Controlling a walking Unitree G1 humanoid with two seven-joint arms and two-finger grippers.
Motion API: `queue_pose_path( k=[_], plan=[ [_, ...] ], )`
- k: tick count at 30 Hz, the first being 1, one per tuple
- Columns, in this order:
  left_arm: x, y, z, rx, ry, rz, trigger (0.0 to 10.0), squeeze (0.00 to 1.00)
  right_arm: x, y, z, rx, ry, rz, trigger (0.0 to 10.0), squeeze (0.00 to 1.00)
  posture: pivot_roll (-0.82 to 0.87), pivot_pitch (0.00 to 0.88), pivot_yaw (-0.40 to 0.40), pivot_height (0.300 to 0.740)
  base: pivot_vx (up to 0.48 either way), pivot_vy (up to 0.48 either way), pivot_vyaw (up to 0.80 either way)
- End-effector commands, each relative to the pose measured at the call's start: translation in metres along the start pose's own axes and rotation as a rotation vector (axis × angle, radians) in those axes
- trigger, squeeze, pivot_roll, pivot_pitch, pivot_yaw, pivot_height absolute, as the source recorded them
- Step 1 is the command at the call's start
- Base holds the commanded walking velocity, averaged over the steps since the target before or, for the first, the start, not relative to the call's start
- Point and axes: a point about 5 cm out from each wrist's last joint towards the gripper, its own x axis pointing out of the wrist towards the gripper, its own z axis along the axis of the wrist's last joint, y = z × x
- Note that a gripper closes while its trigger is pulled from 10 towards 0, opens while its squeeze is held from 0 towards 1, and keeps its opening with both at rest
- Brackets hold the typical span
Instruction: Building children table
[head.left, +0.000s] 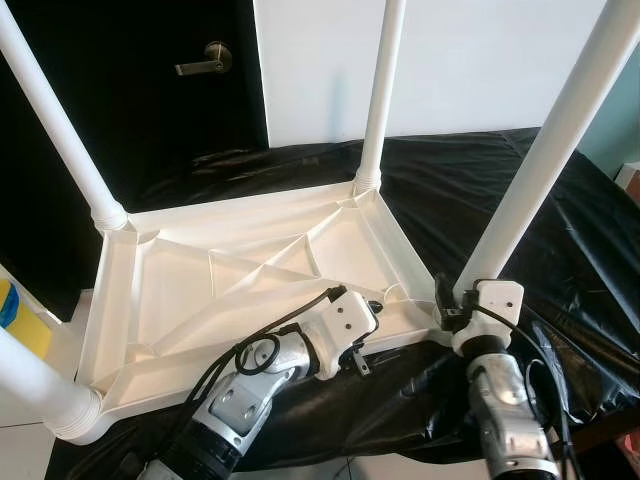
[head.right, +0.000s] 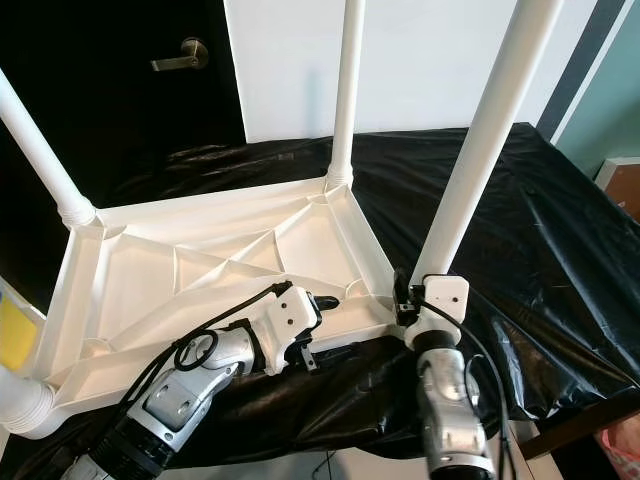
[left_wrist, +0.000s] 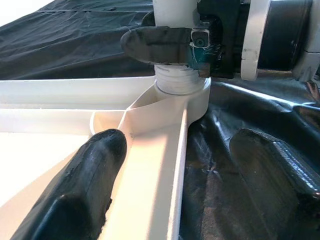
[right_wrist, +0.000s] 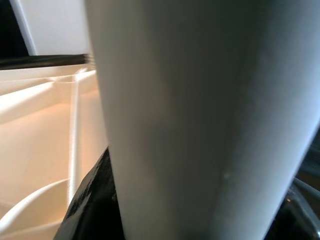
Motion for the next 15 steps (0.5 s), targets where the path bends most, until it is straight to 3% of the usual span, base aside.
queue_pose_path(
  k=[1, 4, 15],
  plan=[
    [-0.001, -0.003, -0.002, 0.010, 0.012, -0.017, 10.0, 0.00, -0.008, -0.005, -0.016, -0.027, 0.091, -0.078, 10.0, 0.00, -0.03, 0.000, -0.006, 0.740, 0.000, 0.000, 0.00],
    [-0.001, -0.003, -0.001, 0.007, 0.010, -0.013, 10.0, 0.00, -0.010, 0.001, -0.018, -0.015, 0.108, -0.146, 10.0, 0.00, -0.02, 0.000, -0.002, 0.740, 0.000, 0.000, 0.00],
    [-0.001, -0.003, -0.001, 0.007, 0.010, -0.006, 10.0, 0.00, -0.009, 0.008, -0.017, -0.008, 0.111, -0.134, 10.0, 0.00, -0.01, 0.000, -0.007, 0.740, 0.000, 0.000, 0.00]
  ],
)
